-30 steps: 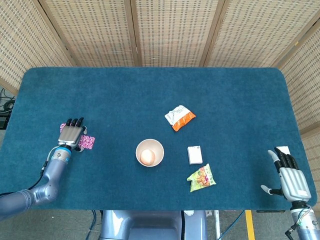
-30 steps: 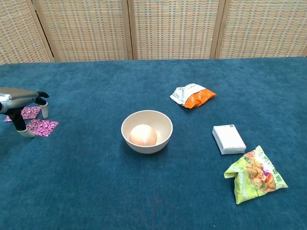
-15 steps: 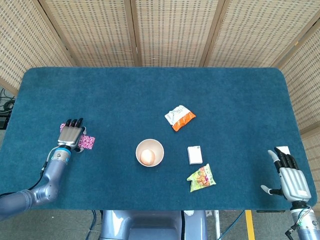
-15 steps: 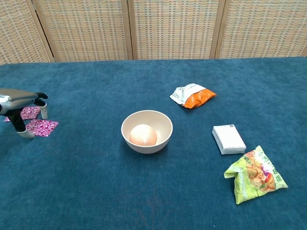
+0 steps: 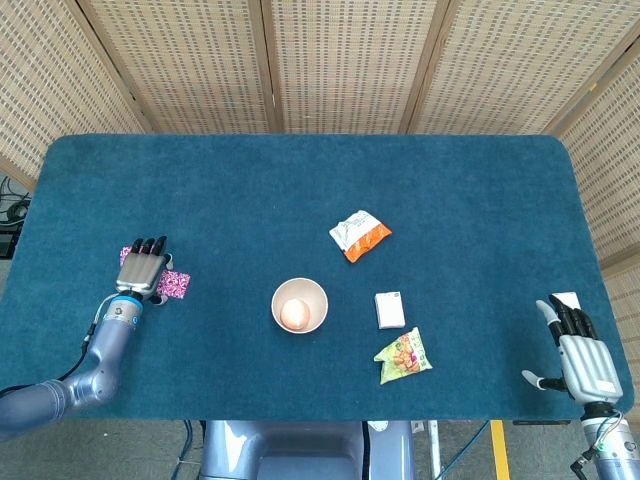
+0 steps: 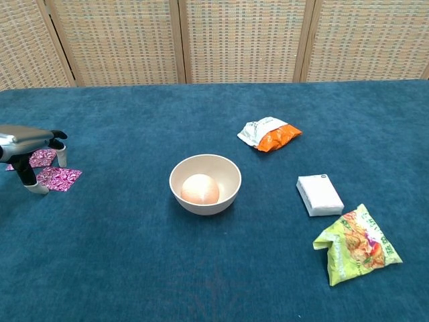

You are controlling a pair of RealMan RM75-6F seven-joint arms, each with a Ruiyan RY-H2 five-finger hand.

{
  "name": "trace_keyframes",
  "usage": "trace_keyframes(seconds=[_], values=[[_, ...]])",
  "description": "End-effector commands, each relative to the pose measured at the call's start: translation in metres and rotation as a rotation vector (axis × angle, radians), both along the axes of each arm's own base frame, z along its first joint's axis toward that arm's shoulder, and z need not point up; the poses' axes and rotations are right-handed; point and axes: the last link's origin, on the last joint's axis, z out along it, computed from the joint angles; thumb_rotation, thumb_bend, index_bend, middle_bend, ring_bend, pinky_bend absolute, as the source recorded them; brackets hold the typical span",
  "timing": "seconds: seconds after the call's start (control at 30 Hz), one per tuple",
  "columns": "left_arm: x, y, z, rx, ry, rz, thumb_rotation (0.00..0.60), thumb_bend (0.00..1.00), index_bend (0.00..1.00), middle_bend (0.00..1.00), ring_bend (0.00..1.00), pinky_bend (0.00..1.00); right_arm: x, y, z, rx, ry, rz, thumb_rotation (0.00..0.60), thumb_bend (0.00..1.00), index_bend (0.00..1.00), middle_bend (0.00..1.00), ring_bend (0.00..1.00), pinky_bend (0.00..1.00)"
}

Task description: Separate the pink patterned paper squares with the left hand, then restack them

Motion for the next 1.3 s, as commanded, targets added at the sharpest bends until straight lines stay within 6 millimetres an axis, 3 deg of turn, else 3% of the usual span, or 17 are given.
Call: trace_keyframes(seconds=[0.03, 0.27, 0.87, 1.3], values=[[0.0, 0.0, 0.0, 0.0, 0.001, 0.0, 0.6, 0.21, 0.37, 0.0, 0.0, 0.0, 0.0, 0.0, 0.0, 0.001, 0.0, 0.0, 0.6, 0.1, 0.0, 0.0, 0.0, 0.0], [-0.001, -0.001, -0.001, -0.001, 0.0, -0.001, 0.6, 0.22, 0.45, 0.0, 0.0, 0.0, 0.0, 0.0, 0.0, 0.0, 0.0, 0.0, 0.6, 0.1, 0.0, 0.0, 0.0, 0.0], [0.001, 0.0, 0.005, 0.018, -0.016, -0.009, 0.6, 0.23, 0.47, 0.0, 0.0, 0.0, 0.0, 0.0, 0.0, 0.001, 0.0, -0.001, 0.6, 0.1, 0.0, 0.0, 0.0, 0.0], [0.008, 0.005, 0.022, 0.065, -0.048, -0.012, 0.6, 0.23, 0.48, 0.0, 0.0, 0.0, 0.0, 0.001, 0.001, 0.001, -0.002, 0.001, 0.6, 0.1, 0.0, 0.0, 0.0, 0.0]])
